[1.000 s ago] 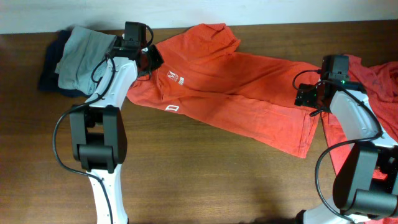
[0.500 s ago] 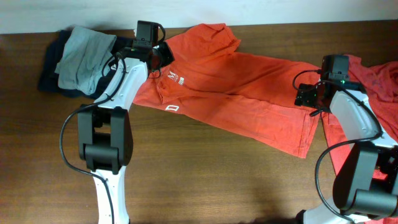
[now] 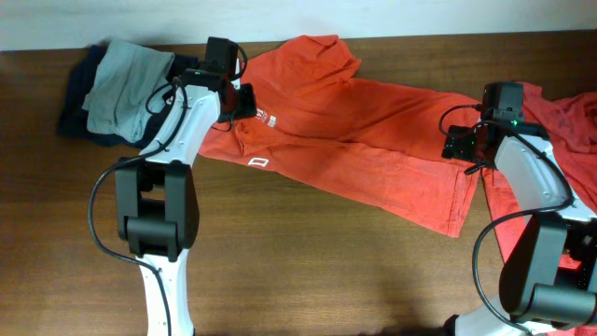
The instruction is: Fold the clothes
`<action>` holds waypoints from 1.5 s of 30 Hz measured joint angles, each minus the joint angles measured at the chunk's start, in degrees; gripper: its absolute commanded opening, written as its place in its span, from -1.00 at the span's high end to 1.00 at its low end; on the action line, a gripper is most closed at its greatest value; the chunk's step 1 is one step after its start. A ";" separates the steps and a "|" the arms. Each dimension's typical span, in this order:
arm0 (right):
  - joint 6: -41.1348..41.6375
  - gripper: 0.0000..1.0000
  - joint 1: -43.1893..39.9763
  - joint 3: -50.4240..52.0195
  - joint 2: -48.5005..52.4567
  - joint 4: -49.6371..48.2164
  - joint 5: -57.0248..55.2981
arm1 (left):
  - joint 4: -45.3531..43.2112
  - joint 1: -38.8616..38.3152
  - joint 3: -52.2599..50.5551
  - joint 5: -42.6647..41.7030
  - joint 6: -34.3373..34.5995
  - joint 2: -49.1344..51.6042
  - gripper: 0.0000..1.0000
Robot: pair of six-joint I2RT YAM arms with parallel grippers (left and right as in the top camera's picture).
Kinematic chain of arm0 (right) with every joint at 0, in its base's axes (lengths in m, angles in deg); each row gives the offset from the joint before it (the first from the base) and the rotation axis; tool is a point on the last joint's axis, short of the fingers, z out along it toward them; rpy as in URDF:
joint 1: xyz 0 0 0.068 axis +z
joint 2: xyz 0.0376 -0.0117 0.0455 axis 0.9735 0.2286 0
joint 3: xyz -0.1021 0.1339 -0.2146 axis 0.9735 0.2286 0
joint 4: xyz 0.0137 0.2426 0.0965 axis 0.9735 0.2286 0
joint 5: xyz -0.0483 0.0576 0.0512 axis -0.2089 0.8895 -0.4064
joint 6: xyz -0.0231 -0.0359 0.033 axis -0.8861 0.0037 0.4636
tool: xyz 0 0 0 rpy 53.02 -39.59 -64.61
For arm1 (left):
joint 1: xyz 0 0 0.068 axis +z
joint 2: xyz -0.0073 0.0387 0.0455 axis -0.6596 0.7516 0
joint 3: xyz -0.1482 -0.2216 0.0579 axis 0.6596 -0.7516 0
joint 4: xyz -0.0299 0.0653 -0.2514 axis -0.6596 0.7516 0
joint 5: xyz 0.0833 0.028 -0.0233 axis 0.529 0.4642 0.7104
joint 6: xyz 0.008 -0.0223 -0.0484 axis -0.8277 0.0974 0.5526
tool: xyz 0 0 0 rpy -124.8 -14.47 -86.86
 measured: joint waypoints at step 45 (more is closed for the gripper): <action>-0.02 -0.97 0.00 0.00 0.00 0.00 0.00 | -10.51 -5.62 0.57 16.96 -8.22 4.20 0.13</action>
